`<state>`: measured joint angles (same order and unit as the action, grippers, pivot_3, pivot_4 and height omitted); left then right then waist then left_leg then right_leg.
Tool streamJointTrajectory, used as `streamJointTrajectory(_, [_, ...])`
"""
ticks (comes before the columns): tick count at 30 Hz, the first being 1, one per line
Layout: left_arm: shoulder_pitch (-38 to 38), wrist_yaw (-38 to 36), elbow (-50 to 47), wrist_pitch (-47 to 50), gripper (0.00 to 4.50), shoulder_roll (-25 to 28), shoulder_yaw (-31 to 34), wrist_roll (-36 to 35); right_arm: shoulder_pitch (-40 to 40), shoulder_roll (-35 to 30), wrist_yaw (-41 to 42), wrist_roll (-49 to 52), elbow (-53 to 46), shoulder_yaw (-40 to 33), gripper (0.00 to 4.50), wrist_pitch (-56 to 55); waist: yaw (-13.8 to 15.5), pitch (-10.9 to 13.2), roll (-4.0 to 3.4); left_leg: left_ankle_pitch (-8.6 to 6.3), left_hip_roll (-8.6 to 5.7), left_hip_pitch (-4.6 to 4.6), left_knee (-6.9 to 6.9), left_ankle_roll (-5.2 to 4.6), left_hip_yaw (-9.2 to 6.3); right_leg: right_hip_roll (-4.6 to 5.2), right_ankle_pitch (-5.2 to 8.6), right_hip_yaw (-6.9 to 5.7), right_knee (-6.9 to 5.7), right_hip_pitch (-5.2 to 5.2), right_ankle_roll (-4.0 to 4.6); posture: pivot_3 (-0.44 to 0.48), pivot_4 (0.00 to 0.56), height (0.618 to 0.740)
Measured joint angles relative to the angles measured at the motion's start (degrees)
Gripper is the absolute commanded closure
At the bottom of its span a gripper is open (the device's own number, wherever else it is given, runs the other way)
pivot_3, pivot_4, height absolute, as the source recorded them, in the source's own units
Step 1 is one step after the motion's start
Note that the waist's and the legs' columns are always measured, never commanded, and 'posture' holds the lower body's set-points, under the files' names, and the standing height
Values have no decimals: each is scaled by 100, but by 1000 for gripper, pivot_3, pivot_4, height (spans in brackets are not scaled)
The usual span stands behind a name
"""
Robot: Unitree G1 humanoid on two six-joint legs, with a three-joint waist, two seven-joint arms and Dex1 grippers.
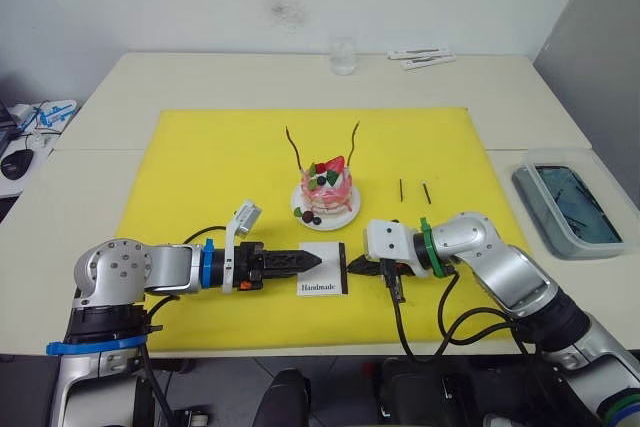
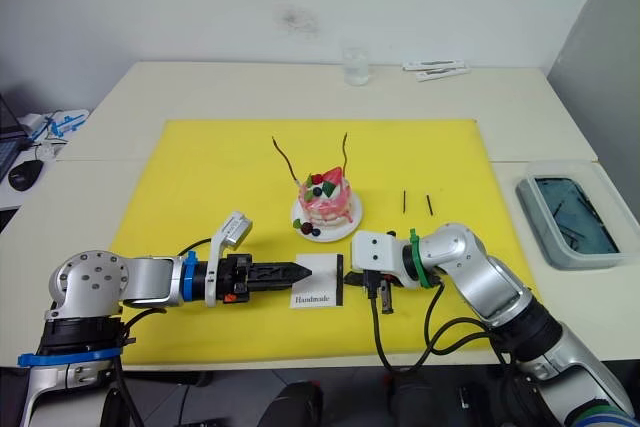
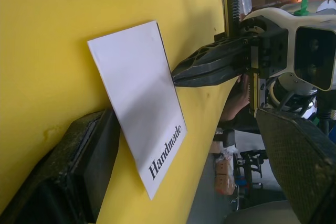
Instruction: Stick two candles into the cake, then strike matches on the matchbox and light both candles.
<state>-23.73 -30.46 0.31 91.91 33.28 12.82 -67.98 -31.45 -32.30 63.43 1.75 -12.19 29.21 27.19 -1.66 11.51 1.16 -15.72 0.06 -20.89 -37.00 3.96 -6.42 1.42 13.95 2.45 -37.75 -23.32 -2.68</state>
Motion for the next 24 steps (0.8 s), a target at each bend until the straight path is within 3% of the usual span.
streamJointTrajectory(24, [89,-6,-83,0,0,-164,103,142,-180,367,12,-57,134,46,4472,0,-2,0,0,2,-7,1,1,4,-2,7,-2,0,0,1,-3,0,150,740])
